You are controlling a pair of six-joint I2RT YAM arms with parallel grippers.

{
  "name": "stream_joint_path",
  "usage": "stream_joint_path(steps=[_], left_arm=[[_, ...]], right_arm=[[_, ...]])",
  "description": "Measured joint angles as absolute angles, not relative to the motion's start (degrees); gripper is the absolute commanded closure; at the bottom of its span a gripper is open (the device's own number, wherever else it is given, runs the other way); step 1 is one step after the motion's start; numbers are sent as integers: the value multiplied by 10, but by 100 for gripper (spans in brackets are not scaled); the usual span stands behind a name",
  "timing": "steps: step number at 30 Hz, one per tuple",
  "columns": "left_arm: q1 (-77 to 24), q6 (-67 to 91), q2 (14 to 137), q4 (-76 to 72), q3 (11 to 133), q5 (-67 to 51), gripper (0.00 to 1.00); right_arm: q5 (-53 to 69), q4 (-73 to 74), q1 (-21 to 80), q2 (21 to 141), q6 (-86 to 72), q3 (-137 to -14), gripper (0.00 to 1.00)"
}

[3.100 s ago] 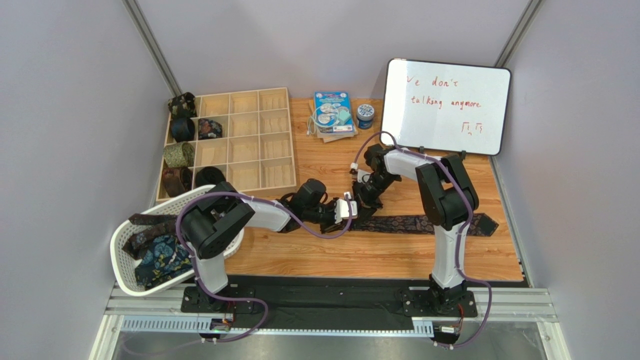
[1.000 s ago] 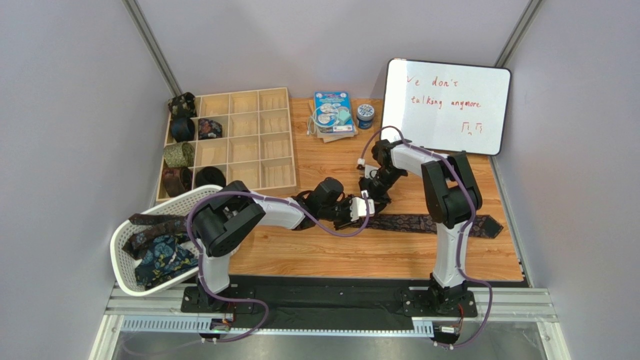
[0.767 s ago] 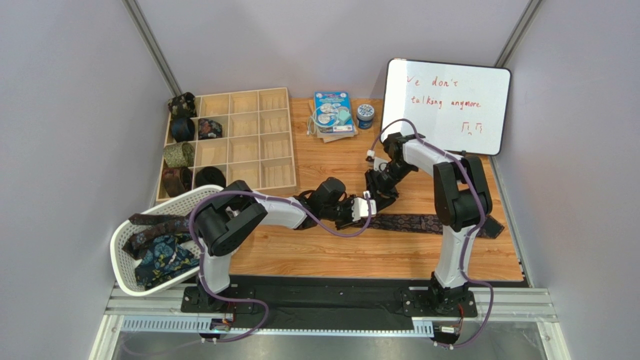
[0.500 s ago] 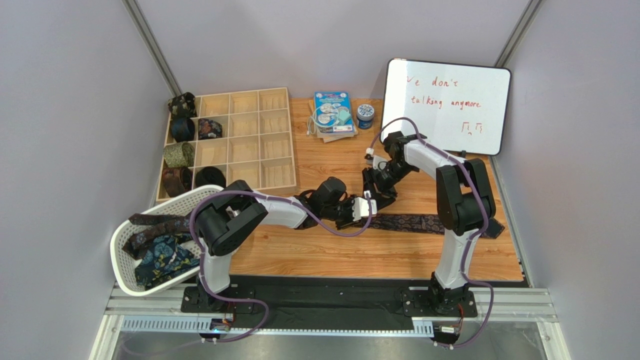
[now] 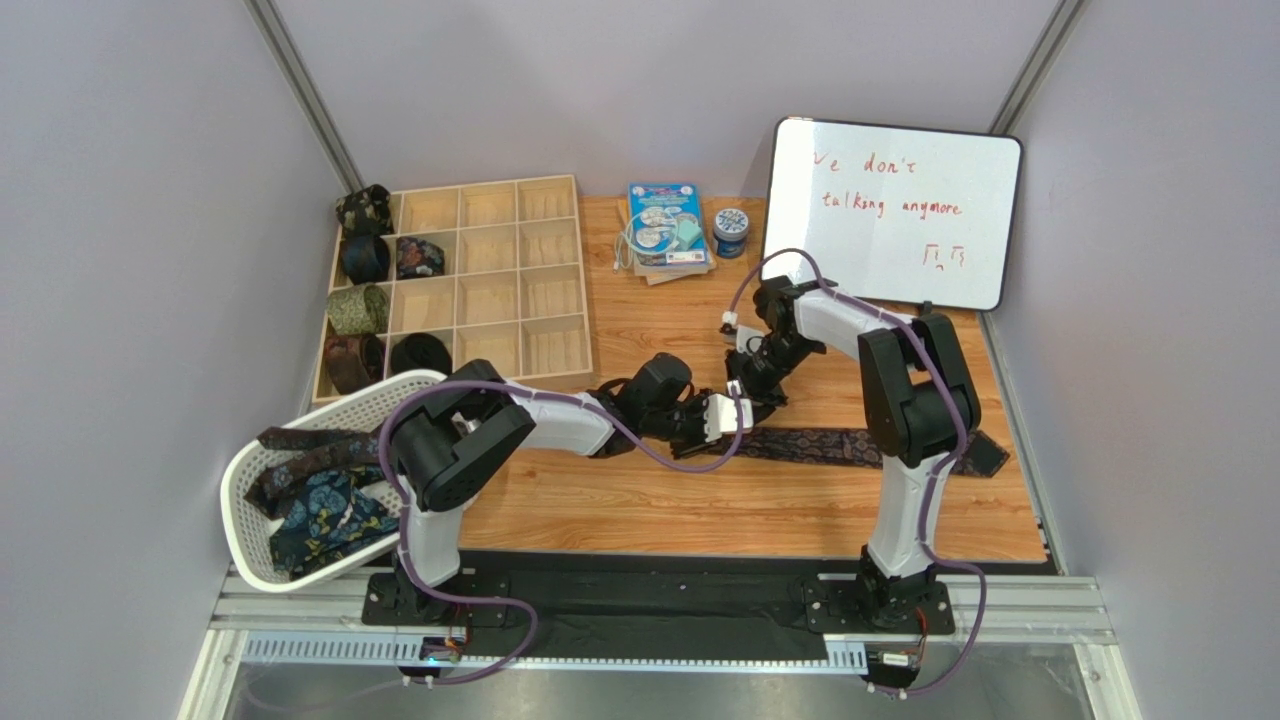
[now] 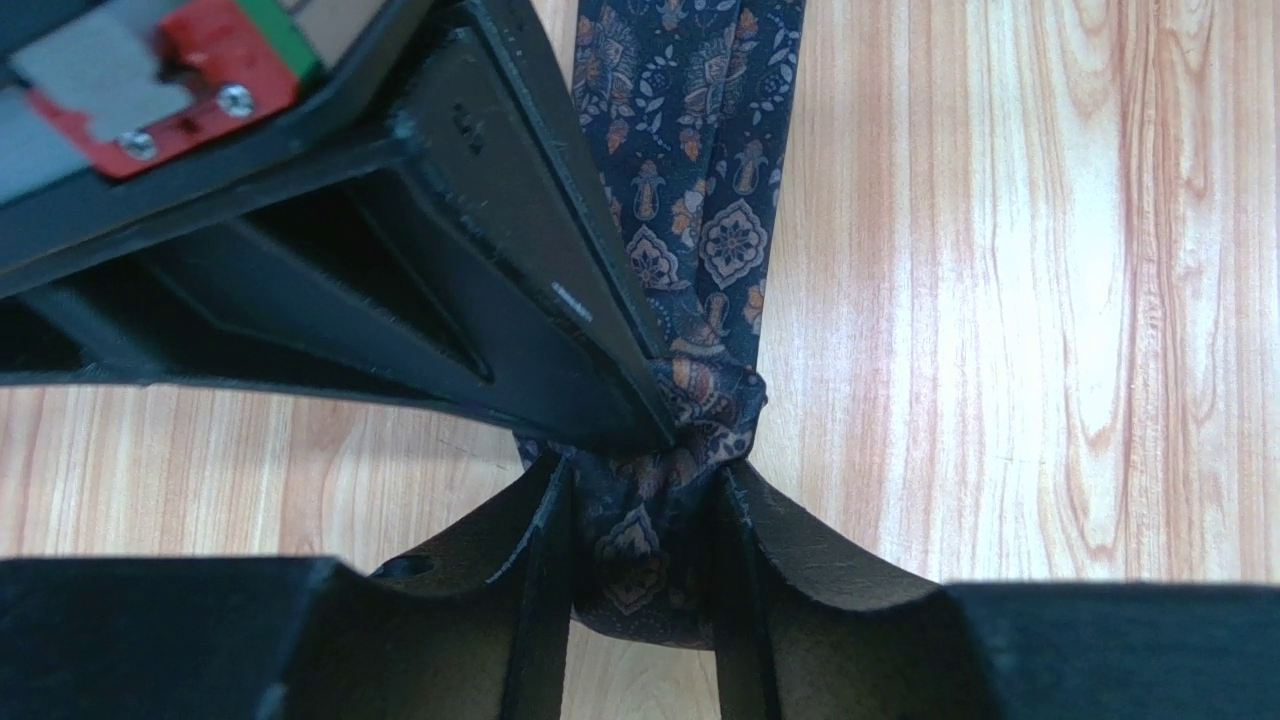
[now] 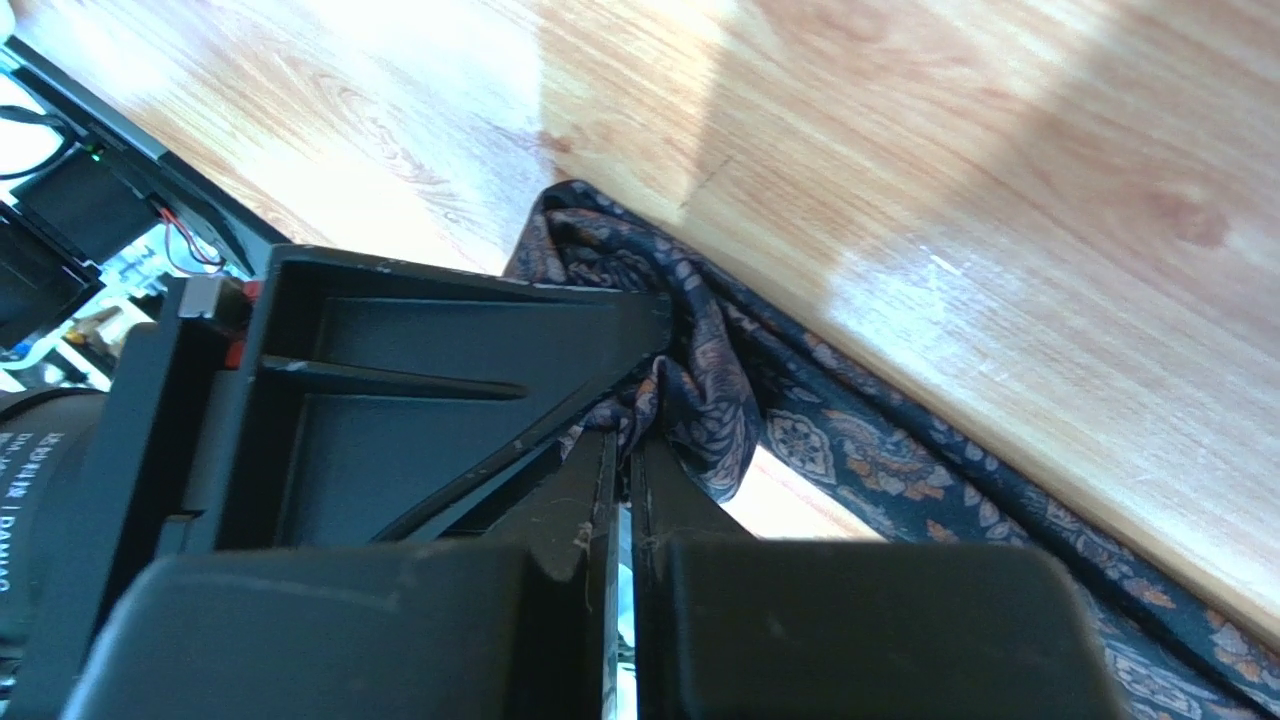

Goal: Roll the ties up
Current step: Roll the tie at the center of the board.

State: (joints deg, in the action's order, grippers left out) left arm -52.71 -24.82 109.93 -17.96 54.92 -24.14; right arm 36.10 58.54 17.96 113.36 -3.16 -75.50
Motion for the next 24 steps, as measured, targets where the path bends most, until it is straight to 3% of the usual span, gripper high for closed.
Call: stream_joint_path(steps=[11, 17, 24], left_arm=[[-502, -212, 1065, -128, 530, -264, 17], [-500, -195, 1040, -132, 496, -269, 14], [-500, -154, 1069, -254, 472, -273, 17]], right_arm=[[338, 578, 172, 1161, -42, -741, 100], [338, 583, 169, 1167, -47, -743, 100], [343, 583, 167, 1170, -46, -743, 100]])
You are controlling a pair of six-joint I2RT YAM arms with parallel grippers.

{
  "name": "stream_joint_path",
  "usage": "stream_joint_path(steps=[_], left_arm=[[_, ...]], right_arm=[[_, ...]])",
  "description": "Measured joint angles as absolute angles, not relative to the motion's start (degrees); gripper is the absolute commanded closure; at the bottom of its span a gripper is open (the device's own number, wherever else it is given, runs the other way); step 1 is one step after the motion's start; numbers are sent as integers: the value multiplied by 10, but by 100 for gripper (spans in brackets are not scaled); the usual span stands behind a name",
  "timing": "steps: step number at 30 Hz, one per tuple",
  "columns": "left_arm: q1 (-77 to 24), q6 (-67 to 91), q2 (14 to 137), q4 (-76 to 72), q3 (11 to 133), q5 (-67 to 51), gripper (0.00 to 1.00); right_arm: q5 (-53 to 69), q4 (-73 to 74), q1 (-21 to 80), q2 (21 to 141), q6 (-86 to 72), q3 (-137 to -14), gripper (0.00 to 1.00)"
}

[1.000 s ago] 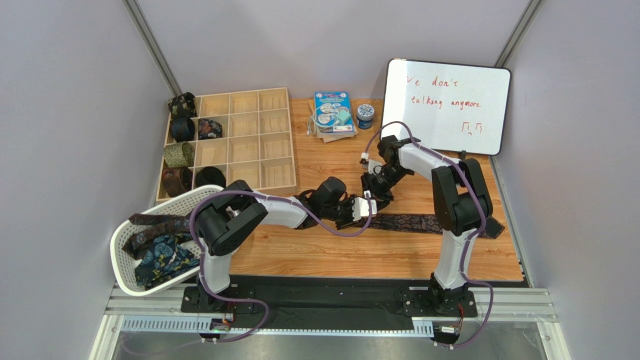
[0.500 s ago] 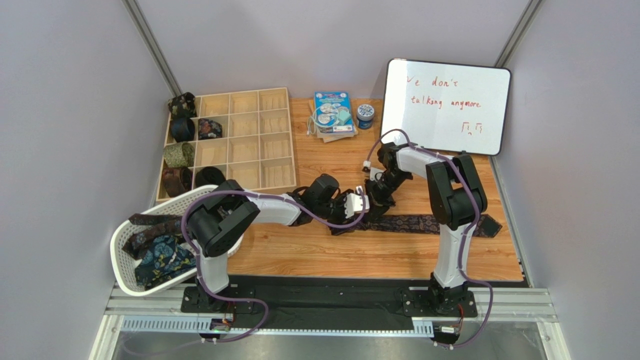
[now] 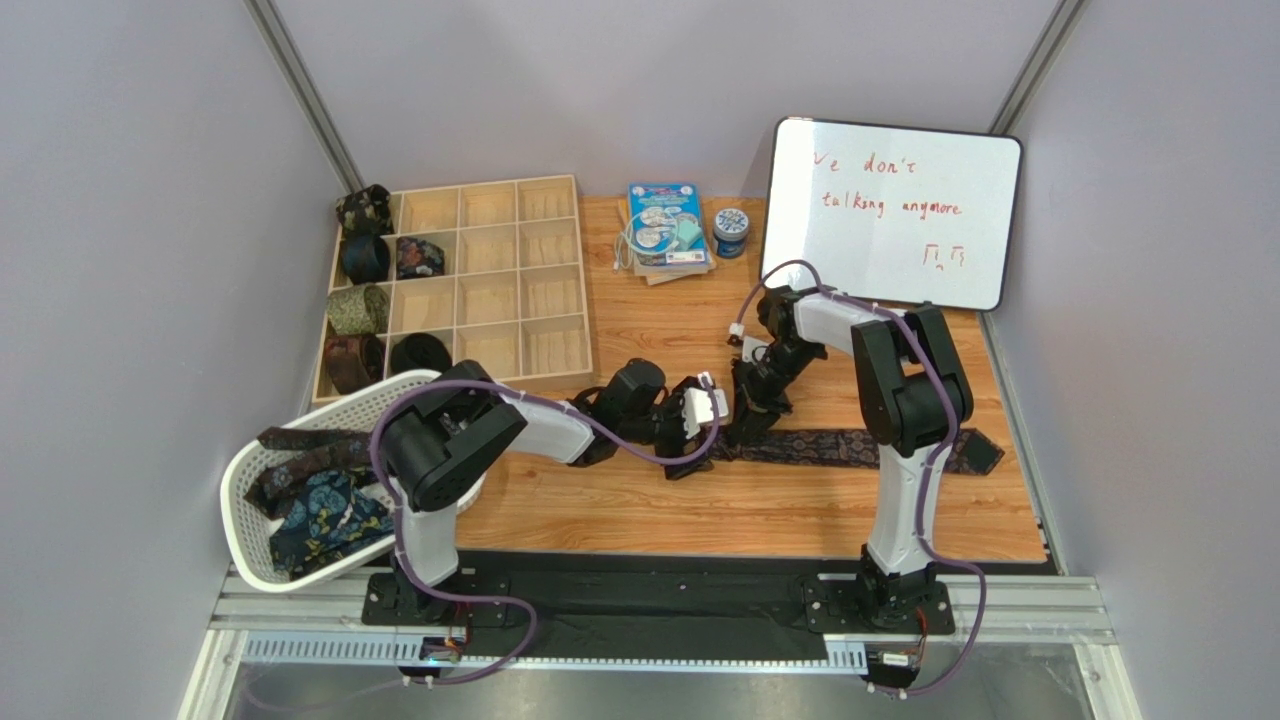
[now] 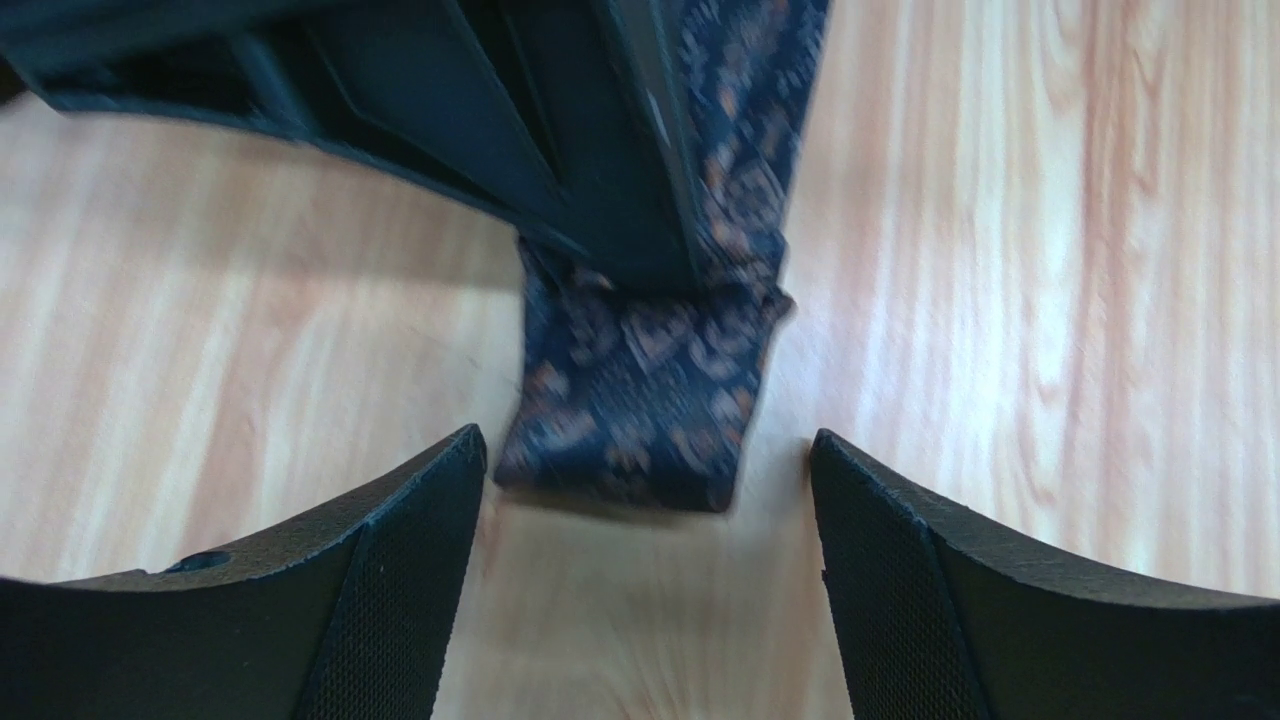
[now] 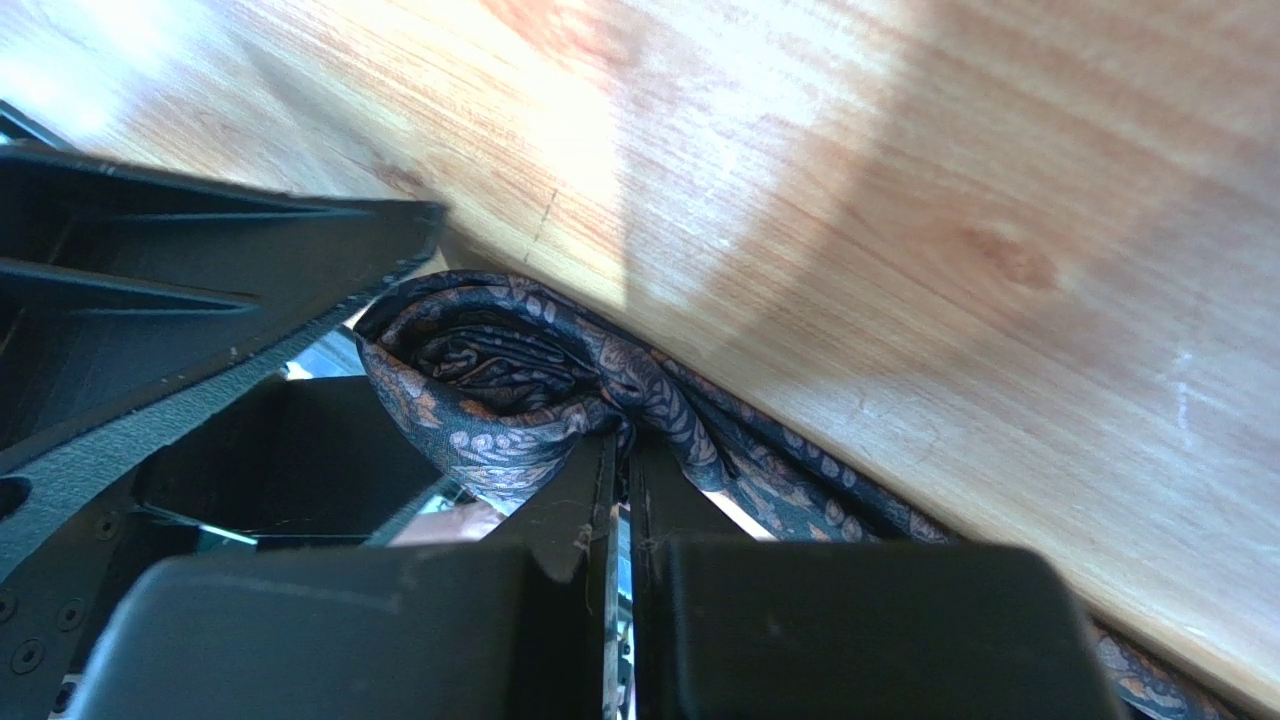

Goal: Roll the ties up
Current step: Roll the tie at the center of the board.

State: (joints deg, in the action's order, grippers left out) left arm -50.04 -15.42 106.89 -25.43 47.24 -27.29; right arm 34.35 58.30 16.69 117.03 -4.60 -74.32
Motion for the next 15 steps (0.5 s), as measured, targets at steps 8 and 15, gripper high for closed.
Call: stream_joint_path(steps=[8, 15], left_arm=[[-501, -138, 1122, -419, 454, -285, 23], [-515, -147, 1133, -426, 461, -287, 61]], right_arm=[[361, 591, 163, 1180, -32, -748, 100], [385, 593, 162, 1188, -25, -748, 100]])
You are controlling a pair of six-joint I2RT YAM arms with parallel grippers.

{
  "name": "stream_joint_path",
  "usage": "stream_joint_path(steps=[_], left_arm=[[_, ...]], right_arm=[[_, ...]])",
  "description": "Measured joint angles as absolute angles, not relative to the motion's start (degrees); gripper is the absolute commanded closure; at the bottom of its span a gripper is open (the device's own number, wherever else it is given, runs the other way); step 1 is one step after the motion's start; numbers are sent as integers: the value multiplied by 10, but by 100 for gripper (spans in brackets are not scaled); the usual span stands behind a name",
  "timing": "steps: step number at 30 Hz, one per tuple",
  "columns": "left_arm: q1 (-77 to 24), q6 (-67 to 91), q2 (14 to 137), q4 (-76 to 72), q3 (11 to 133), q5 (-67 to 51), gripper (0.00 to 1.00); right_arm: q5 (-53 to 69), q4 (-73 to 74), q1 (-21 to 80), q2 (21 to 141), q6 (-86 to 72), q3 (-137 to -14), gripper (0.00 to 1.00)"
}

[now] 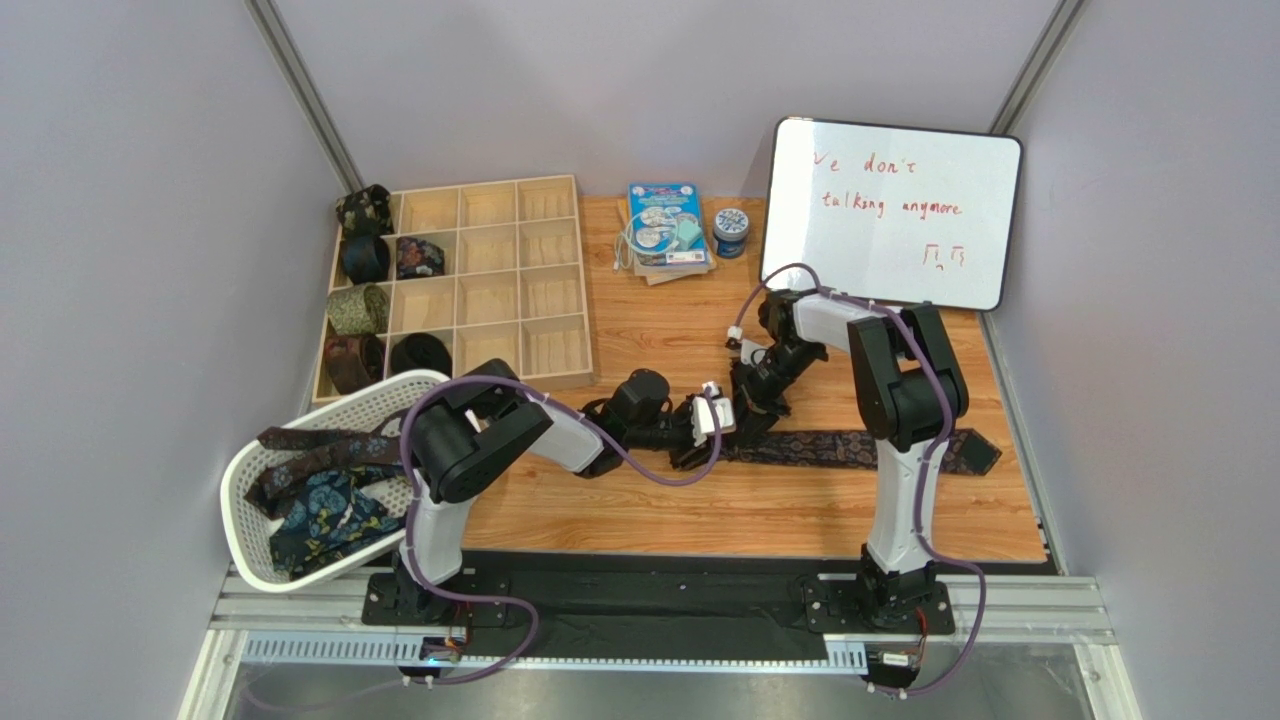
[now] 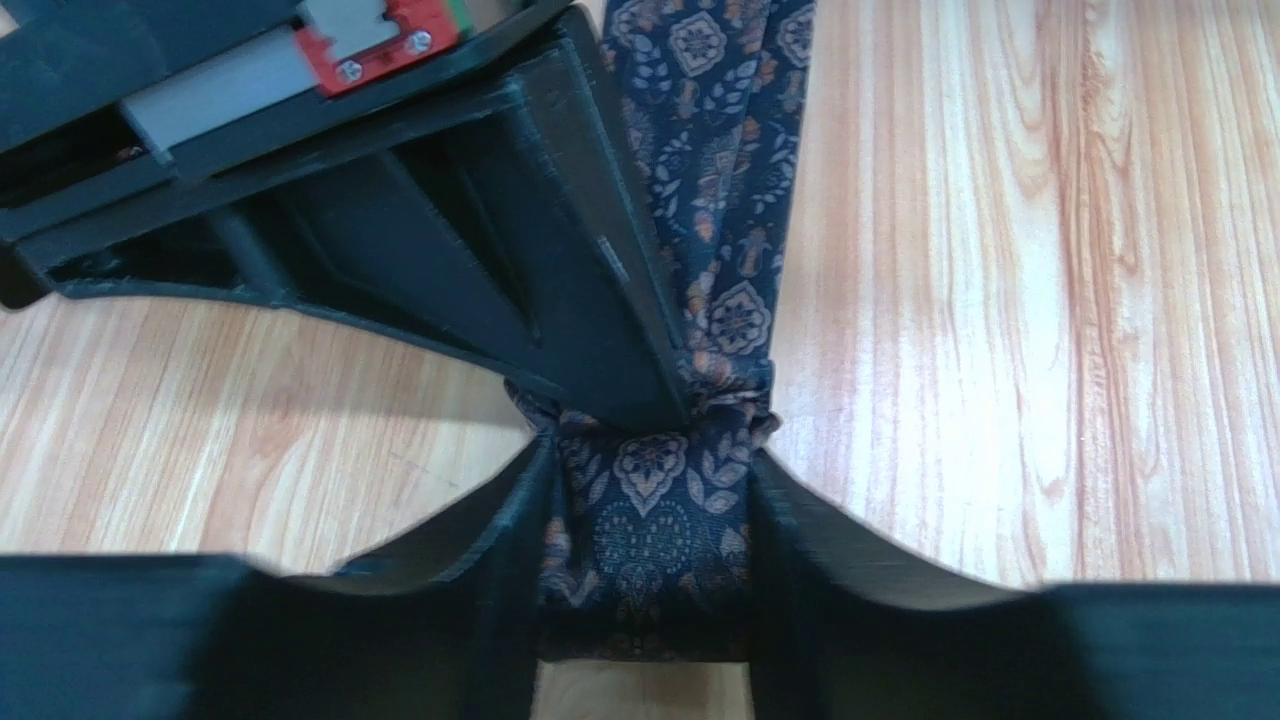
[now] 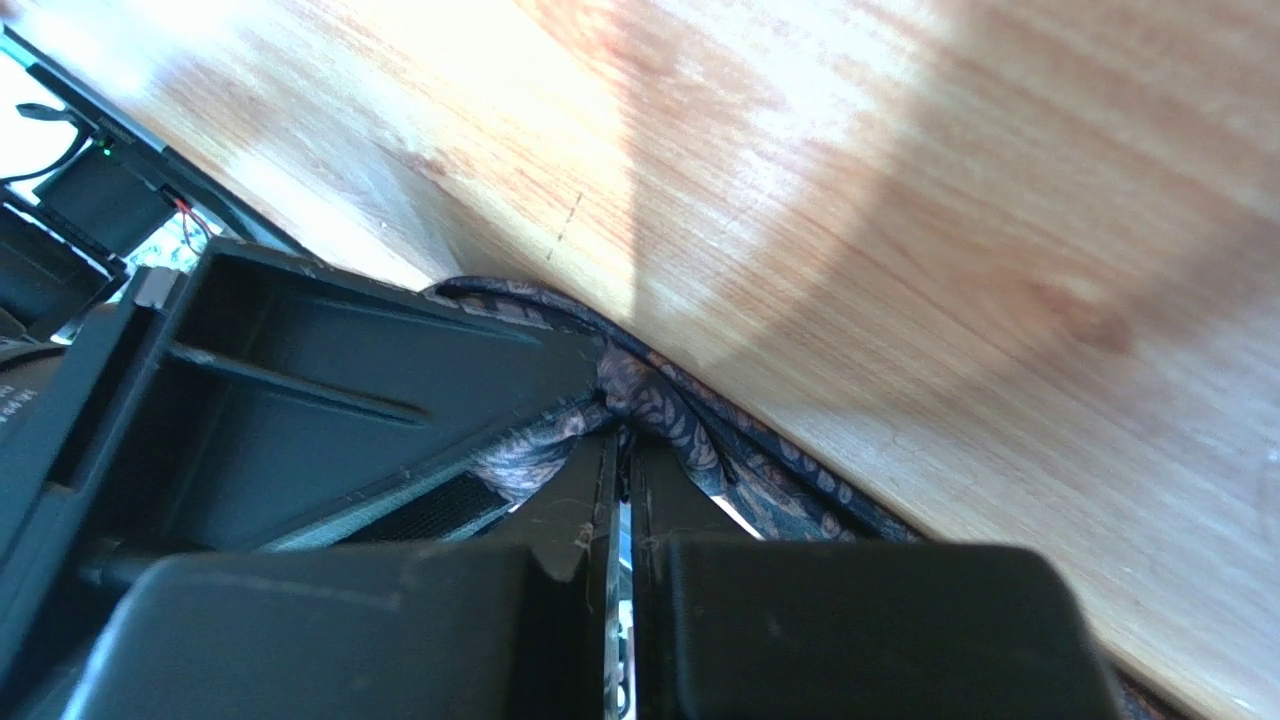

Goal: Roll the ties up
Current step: Roll the tie at the center of the board.

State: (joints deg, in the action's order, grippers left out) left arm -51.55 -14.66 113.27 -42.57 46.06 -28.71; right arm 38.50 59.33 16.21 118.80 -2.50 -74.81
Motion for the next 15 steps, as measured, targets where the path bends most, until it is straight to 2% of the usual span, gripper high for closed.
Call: stream_joint_path(steps=[1, 4, 7, 8, 10, 15], left_arm=[[-518, -148, 1133, -420, 463, -284, 70], [-521, -157, 1130, -406, 466, -281, 79], [-524, -171, 1121, -392, 465, -273, 86], [-524, -173, 1119, -390, 463, -270, 87], [-524, -175, 1112, -385, 456, -268, 89], [-522, -173, 1100, -376, 447, -268, 90]], right_arm=[[387, 594, 162, 1188, -24, -748, 100], [395, 594, 159, 1188, -21, -747, 99], [405, 598, 157, 1188, -18, -746, 83], [409, 598, 157, 1188, -13, -746, 75], [413, 602, 154, 1186, -4, -747, 66], [406, 624, 138, 1178, 20, -775, 64]])
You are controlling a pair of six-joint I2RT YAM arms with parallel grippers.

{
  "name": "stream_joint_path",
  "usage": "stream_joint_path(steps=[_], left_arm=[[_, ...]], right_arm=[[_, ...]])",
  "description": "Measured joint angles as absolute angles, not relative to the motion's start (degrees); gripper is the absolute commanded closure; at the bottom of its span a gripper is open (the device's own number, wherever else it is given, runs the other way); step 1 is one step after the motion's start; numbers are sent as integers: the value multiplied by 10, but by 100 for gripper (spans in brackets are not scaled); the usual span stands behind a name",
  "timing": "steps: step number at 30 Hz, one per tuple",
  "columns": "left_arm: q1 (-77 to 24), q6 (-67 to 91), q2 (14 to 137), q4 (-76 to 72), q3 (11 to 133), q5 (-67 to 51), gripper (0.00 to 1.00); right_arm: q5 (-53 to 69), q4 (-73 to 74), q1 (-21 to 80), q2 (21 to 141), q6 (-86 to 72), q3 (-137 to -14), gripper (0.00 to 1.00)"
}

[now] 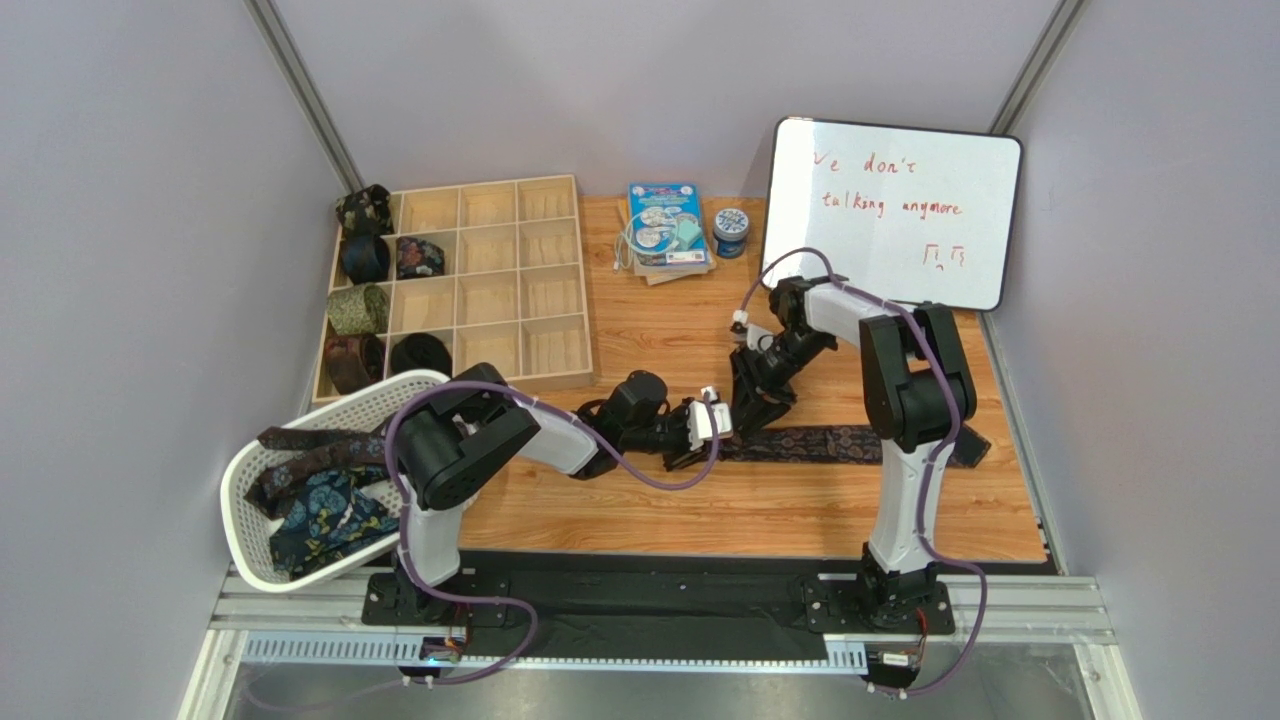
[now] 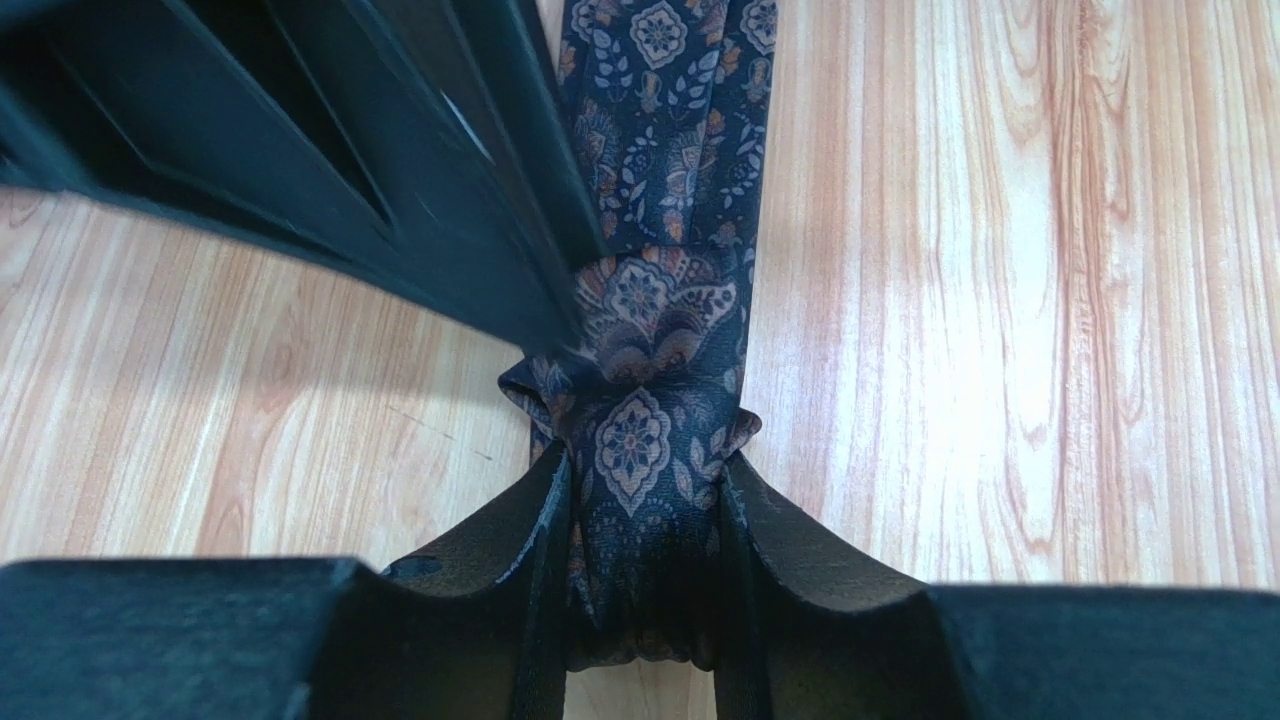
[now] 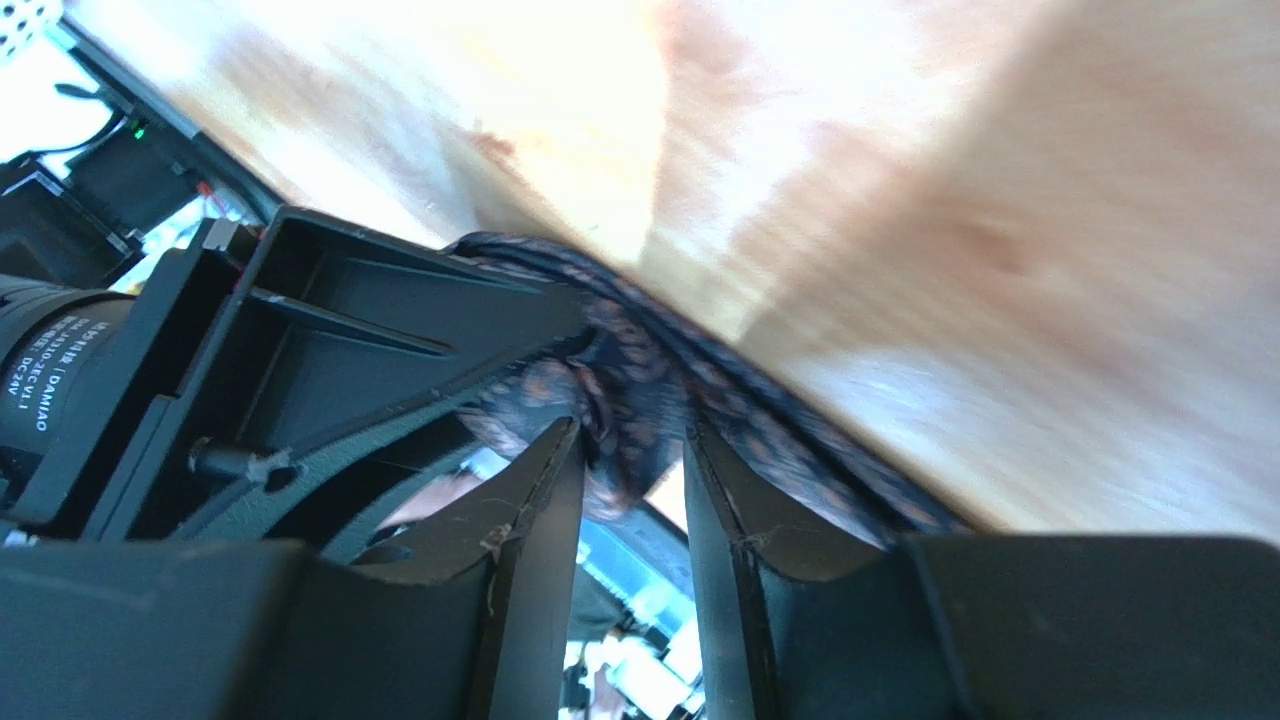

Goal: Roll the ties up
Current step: Roll the tie at the center of the board.

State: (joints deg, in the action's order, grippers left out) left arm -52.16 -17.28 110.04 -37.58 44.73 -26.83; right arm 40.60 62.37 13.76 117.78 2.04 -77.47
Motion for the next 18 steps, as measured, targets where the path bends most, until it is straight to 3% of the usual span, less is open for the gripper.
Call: stream_joint_path(steps=[8, 18], left_arm=[[-510, -147, 1086, -348, 447, -278, 89], [-487, -81, 1034, -313, 433, -306, 84]], right_arm=[[333, 627, 129, 1178, 31, -781, 76], [270, 641, 161, 1181, 33, -776, 81]])
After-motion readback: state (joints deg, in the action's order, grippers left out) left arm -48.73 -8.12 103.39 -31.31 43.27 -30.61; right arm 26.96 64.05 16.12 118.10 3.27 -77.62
